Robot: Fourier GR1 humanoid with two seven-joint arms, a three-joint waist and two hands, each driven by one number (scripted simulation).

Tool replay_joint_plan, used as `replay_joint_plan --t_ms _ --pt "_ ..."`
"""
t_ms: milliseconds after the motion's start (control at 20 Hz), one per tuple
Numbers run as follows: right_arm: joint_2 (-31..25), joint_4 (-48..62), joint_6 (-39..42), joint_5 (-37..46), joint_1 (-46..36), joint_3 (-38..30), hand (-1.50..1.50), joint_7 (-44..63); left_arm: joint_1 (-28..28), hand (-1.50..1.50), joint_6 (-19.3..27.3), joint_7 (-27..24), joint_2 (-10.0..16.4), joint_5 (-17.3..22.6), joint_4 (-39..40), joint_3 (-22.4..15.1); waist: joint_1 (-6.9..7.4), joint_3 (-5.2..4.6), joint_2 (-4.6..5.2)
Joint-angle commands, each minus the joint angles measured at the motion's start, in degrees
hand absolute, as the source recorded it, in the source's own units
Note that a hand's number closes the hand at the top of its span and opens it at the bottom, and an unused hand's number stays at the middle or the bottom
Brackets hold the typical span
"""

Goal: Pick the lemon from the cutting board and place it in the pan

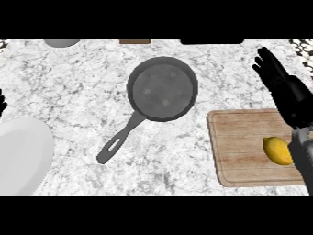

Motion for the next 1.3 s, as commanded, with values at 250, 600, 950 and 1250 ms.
replay_joint_plan --t_ms 250,600,950,1250 --pt "-0.5 -6.8 28.8 -20.8 -0.4 2.0 -1.5 -7.8 0.2 0.0 3.8 9.3 -2.5 -0.8 8.6 0.4 0.53 0.49 1.79" --pt "-2.5 3.1 16.9 -16.9 11.7 -17.2 1.5 -20.6 -3.1 0.0 4.1 14.3 -4.4 -0.3 11.5 -0.7 -1.56 0.4 1.64" --pt "-12.6 3.6 34.9 -8.3 19.3 -19.6 -1.5 -36.1 -8.7 0.0 4.3 12.8 -7.6 -3.9 18.6 -2.2 -0.13 0.18 1.41" --pt "-25.3 -1.2 33.8 1.1 16.9 -20.4 -1.5 -29.2 -6.7 0.0 3.7 15.5 -6.9 -3.3 13.6 -2.2 0.91 0.13 1.09"
